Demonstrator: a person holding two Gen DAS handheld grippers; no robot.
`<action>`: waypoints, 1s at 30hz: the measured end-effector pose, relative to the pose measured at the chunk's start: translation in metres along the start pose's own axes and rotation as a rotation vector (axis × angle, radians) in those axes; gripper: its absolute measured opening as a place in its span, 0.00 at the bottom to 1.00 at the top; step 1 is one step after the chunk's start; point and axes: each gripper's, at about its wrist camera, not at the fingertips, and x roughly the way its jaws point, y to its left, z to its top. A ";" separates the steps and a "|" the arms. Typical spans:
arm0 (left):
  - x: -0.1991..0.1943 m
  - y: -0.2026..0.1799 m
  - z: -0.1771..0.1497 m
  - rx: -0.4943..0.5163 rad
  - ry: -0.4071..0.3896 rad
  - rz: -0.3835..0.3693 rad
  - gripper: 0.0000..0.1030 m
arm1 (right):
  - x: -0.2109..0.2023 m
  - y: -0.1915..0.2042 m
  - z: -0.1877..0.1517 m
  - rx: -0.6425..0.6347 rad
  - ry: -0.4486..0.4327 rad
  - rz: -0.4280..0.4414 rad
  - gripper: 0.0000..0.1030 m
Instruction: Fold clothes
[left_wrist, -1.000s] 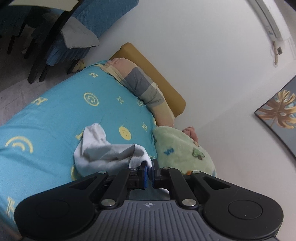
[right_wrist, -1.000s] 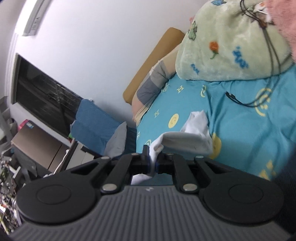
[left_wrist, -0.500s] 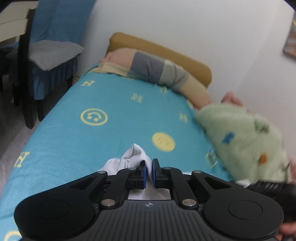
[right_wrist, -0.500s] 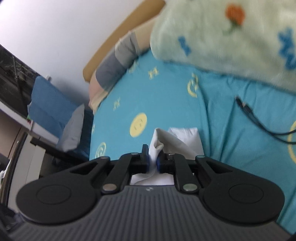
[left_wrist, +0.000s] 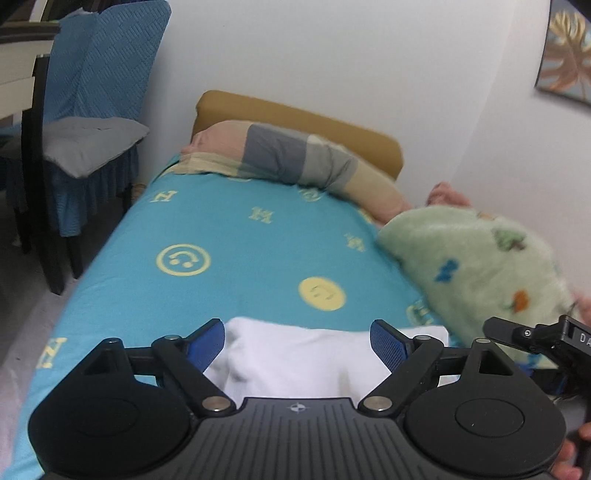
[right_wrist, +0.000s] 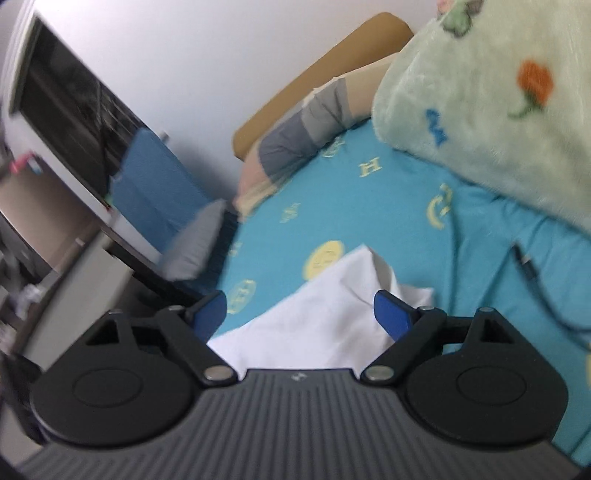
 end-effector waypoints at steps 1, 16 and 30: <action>0.002 -0.001 -0.001 0.011 0.001 0.015 0.85 | 0.006 -0.001 -0.001 -0.031 0.011 -0.028 0.86; 0.023 -0.006 0.003 0.041 -0.023 0.024 0.06 | 0.041 0.007 -0.012 -0.258 -0.039 -0.204 0.04; -0.030 0.013 -0.013 -0.255 0.133 -0.066 0.80 | 0.003 -0.001 -0.008 0.042 0.005 -0.089 0.41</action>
